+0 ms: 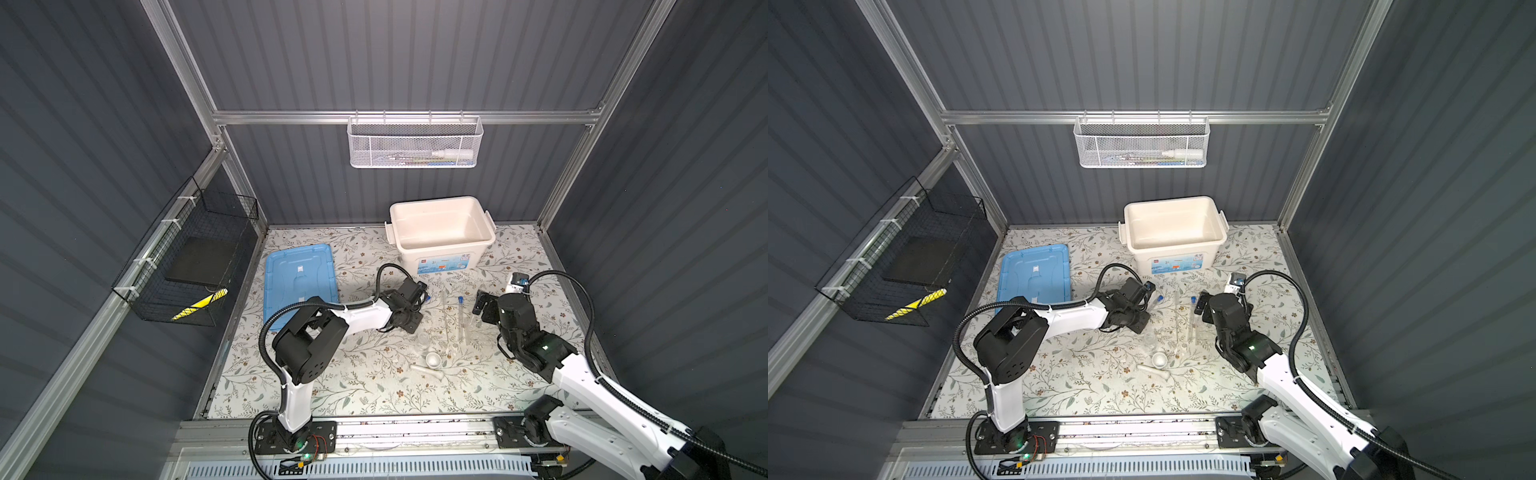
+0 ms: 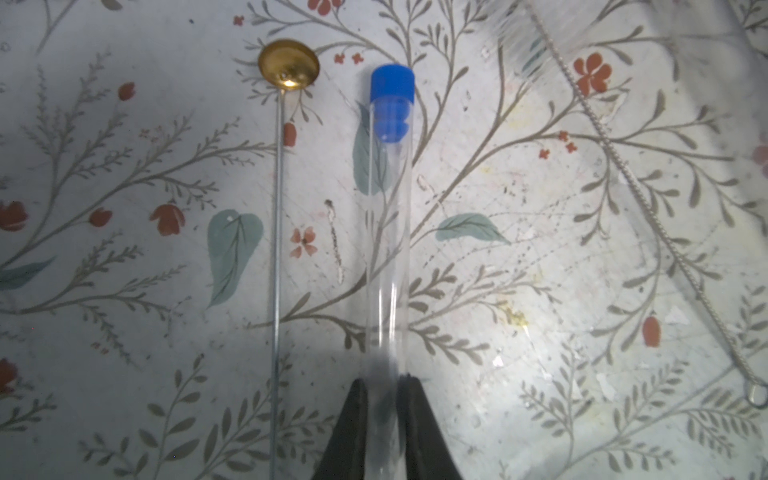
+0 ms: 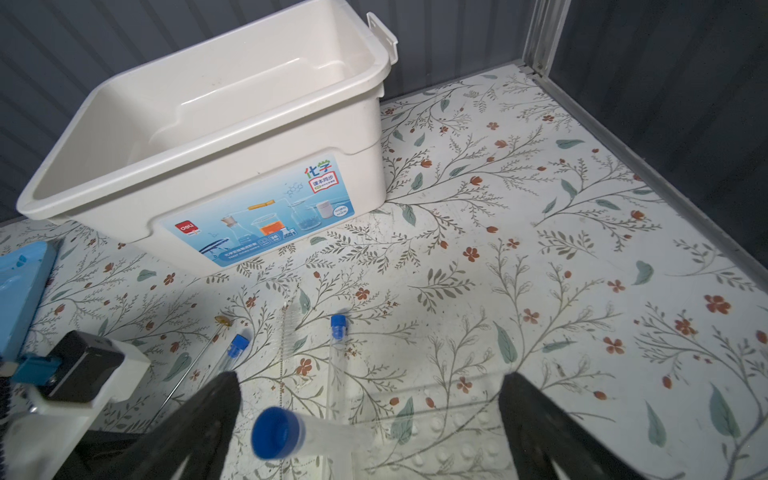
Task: Organize the chemistry lab equipment
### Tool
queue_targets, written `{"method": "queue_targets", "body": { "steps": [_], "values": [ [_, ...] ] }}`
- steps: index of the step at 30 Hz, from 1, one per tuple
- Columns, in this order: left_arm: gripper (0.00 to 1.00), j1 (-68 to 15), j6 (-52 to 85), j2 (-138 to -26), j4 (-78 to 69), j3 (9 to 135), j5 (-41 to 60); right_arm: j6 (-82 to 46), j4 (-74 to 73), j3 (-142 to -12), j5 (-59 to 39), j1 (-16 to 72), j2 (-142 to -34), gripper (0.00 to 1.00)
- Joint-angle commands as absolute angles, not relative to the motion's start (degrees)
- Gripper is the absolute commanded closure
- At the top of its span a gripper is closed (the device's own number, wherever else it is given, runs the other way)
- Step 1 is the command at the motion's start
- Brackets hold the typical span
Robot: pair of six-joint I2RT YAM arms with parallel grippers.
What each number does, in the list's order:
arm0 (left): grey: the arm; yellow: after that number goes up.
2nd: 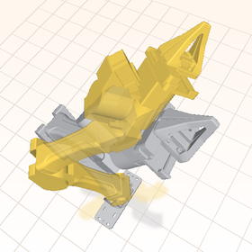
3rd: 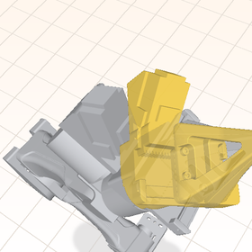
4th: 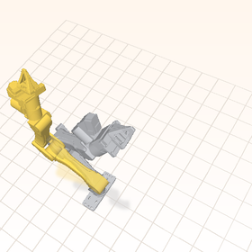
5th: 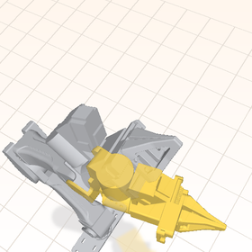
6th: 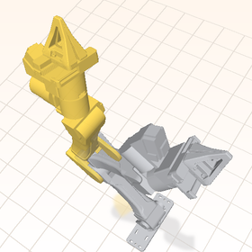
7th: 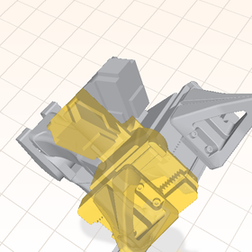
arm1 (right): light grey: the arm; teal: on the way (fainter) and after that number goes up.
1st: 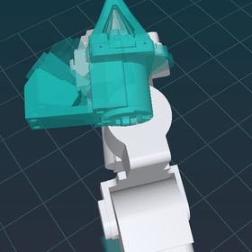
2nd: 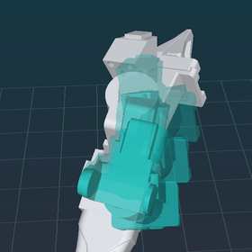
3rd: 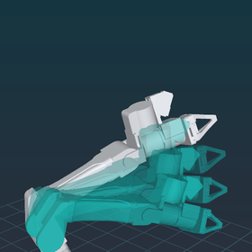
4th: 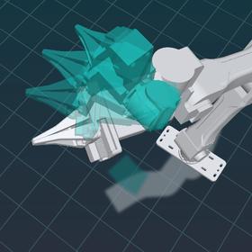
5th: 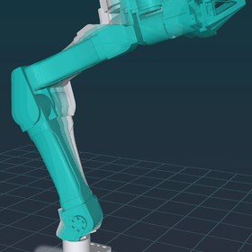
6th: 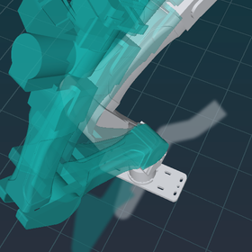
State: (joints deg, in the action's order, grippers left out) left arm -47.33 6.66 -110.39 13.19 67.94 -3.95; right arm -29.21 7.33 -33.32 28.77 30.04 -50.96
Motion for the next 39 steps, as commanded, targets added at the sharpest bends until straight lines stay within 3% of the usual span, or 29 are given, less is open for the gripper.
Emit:
{"method": "queue_targets", "body": {
  "steps": [1,19,33,39],
  "values": [
    [0.9,-47.6,5.7,-109.4,12.7,68.5,-2.5,-28.1,6.9,-36.3,23.3,28.4,-51.4,0.01],
    [0.9,-47.6,2.7,-108.9,11.9,73.6,-1.7,-30.2,10.2,-43.7,2.2,17.8,-58.6,0.06],
    [0.9,-47.6,-0.9,-108.5,9.1,76.6,1.8,-33.0,7.1,-47.8,-24.2,5.2,-71.6,0.21],
    [0.9,-47.6,-3.3,-109.1,8.3,78.4,4.7,-34.7,4.3,-49.1,-30.4,2.7,-77.3,0.28]
  ]
}}
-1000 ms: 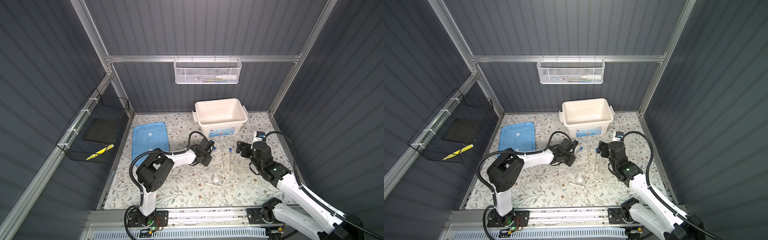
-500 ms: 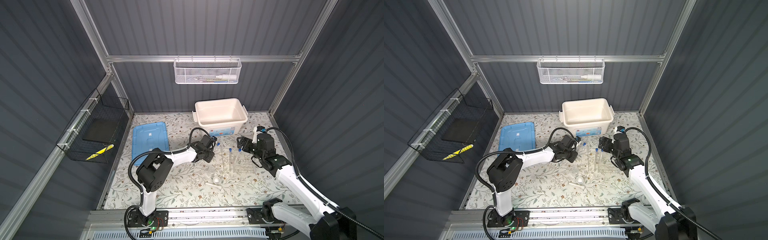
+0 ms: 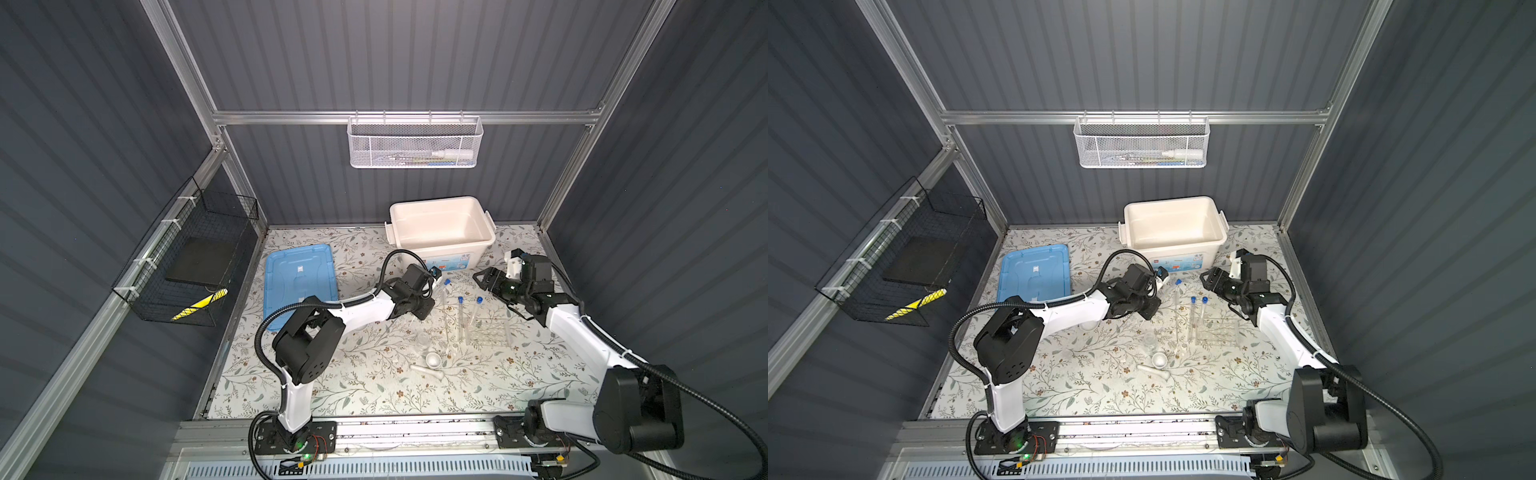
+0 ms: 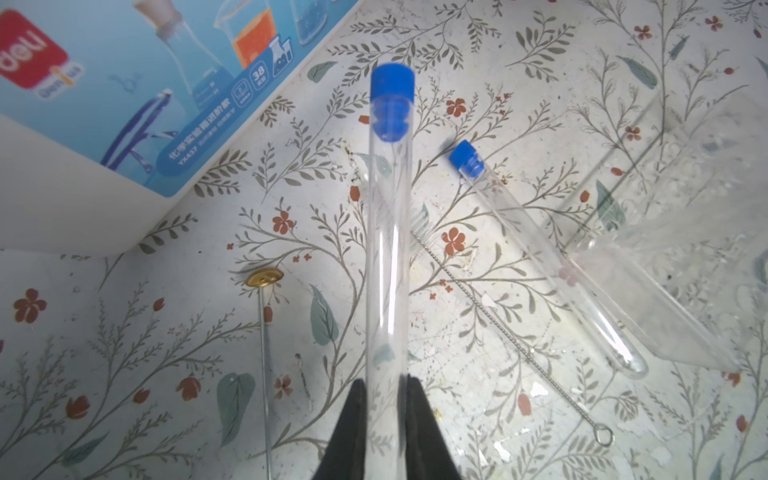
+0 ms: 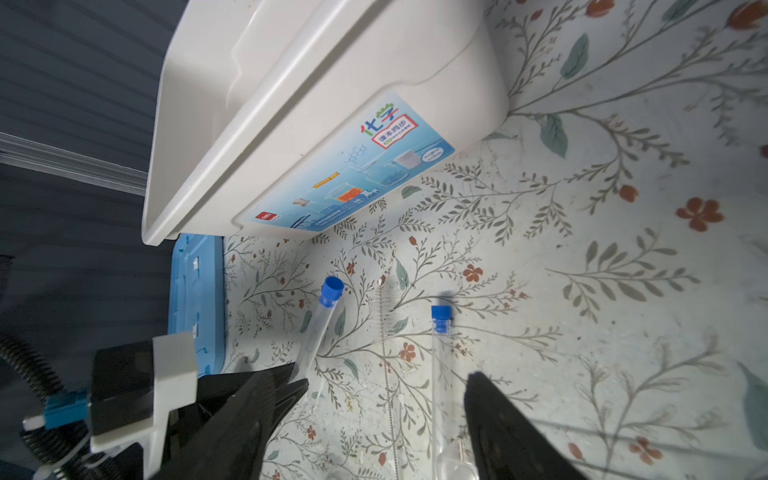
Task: Organize the chemistry lab equipment
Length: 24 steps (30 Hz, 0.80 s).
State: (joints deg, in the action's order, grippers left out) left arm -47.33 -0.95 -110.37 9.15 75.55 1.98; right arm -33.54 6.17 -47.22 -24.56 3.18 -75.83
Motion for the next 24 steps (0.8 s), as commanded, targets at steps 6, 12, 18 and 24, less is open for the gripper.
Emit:
{"method": "queue_targets", "body": {
  "steps": [6,12,18,24],
  "values": [
    [0.9,-47.6,-4.4,-110.1,7.2,79.8,7.4,-36.4,1.0,-49.6,-32.2,2.6,-81.5,0.33],
    [0.9,-48.0,-4.4,-111.3,6.3,80.5,9.5,-38.3,-2.7,-49.7,-32.9,2.6,-84.3,0.39],
    [0.9,-48.6,-3.8,-112.1,5.5,80.5,10.4,-39.8,-5.2,-50.0,-34.9,2.5,-86.1,0.43],
    [0.9,-49.1,-3.6,-113.1,5.3,83.4,10.6,-41.0,-6.4,-49.9,-36.9,2.6,-87.9,0.48]
  ]
}}
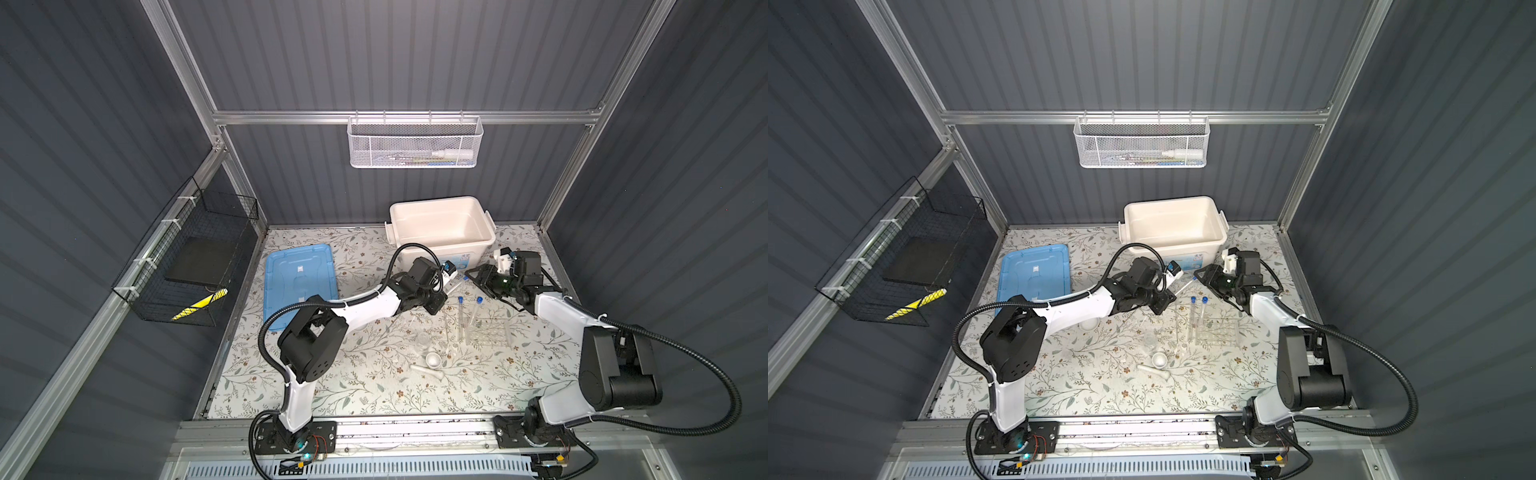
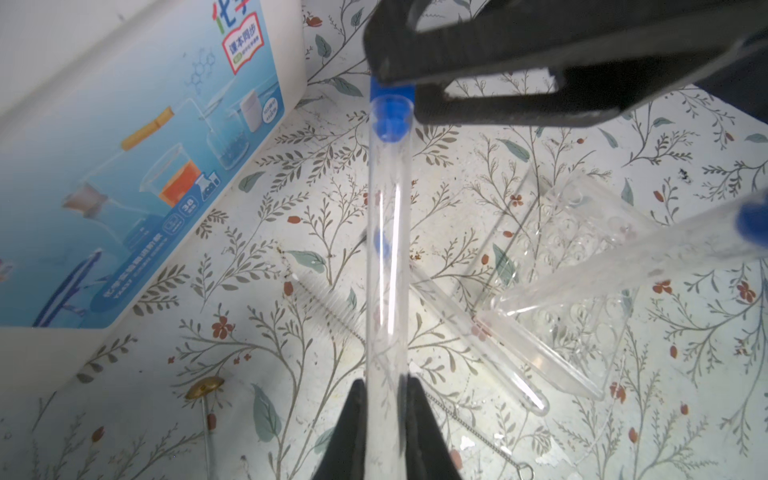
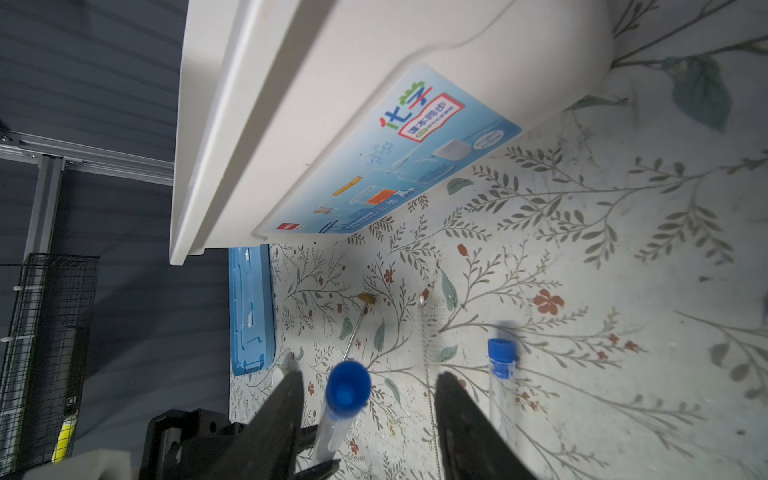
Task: Organize the chemistry lab equipment
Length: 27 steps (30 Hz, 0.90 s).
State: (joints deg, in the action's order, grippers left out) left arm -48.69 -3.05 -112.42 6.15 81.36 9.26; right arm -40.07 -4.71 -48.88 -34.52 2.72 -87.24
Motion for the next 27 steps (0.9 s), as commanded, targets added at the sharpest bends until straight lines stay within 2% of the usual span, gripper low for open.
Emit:
{"method": "queue_targets", "body": {
  "steps": [1,8,14,27],
  "values": [
    [0.9,-49.2,-3.4,-113.2,5.3,83.6,10.6,-41.1,-6.4,-49.9,-37.0,2.6,-88.1,0.48],
    [0.9,-49.7,-3.4,-113.6,5.0,83.8,10.6,-41.2,-6.7,-49.5,-36.6,2.6,-87.6,0.55],
    [0.89,-50.0,-3.0,-114.3,5.0,84.3,10.5,-41.9,-7.4,-48.4,-37.3,2.5,-87.0,0.65],
    [0.88,-50.3,-3.0,-116.1,6.0,85.9,10.4,-42.3,-7.6,-46.8,-36.6,2.6,-85.5,0.76]
  ]
}}
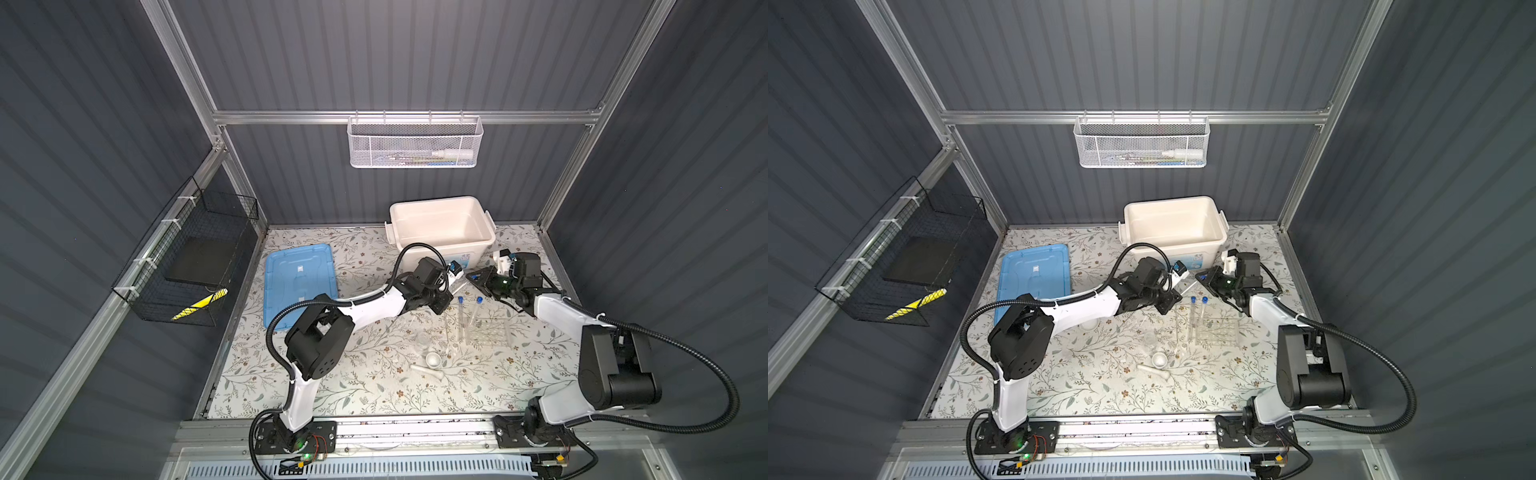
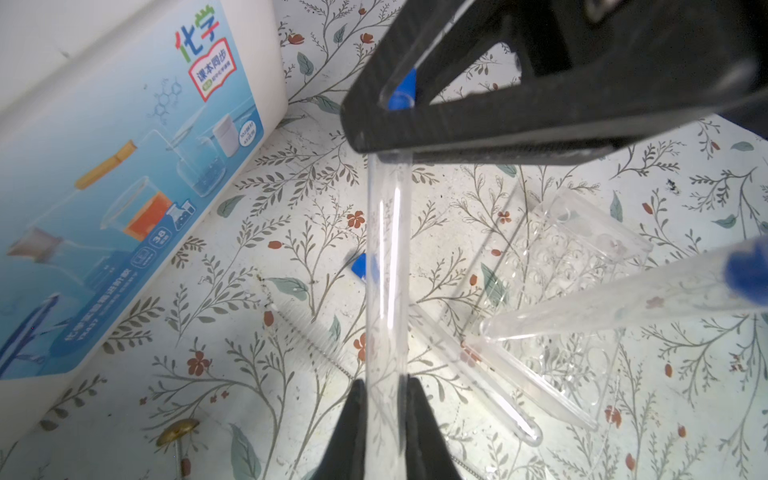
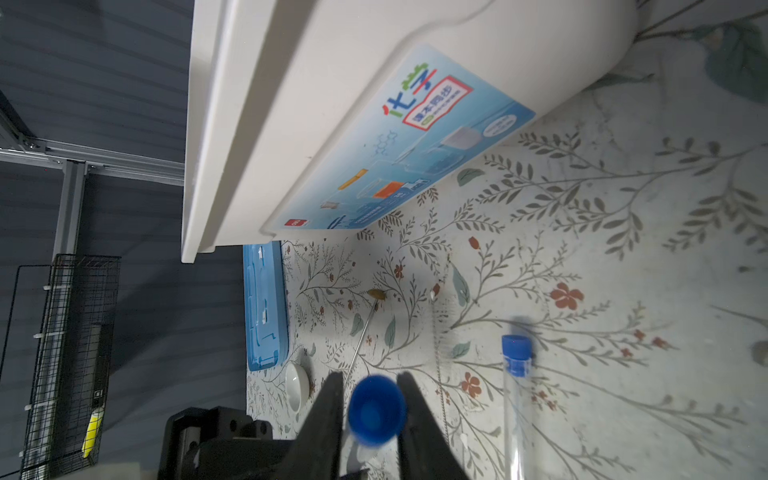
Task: Organize the chemistry lab equipment
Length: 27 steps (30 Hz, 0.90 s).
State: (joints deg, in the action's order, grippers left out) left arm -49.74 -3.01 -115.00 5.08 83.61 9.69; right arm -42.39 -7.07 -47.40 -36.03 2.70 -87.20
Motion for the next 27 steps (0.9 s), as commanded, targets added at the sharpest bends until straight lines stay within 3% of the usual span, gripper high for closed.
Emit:
{"method": "queue_targets", "body": {
  "steps": [1,6,20,27],
  "values": [
    [0.88,-50.3,-3.2,-116.2,6.1,86.0,10.4,-42.3,-7.6,-46.7,-36.6,2.6,-85.3,0.77],
    [0.84,-50.4,-2.7,-117.0,6.8,86.9,10.1,-42.4,-7.4,-46.1,-35.6,2.6,-84.4,0.78],
    [0.36,-50.4,0.6,-112.2,0.4,81.6,3.7,-40.5,-2.6,-46.0,-22.7,2.6,-78.9,0.8],
    [0.33,-50.4,1.6,-111.1,-0.2,78.1,2.5,-38.1,0.0,-45.7,-9.0,2.7,-75.3,0.78]
  ]
}}
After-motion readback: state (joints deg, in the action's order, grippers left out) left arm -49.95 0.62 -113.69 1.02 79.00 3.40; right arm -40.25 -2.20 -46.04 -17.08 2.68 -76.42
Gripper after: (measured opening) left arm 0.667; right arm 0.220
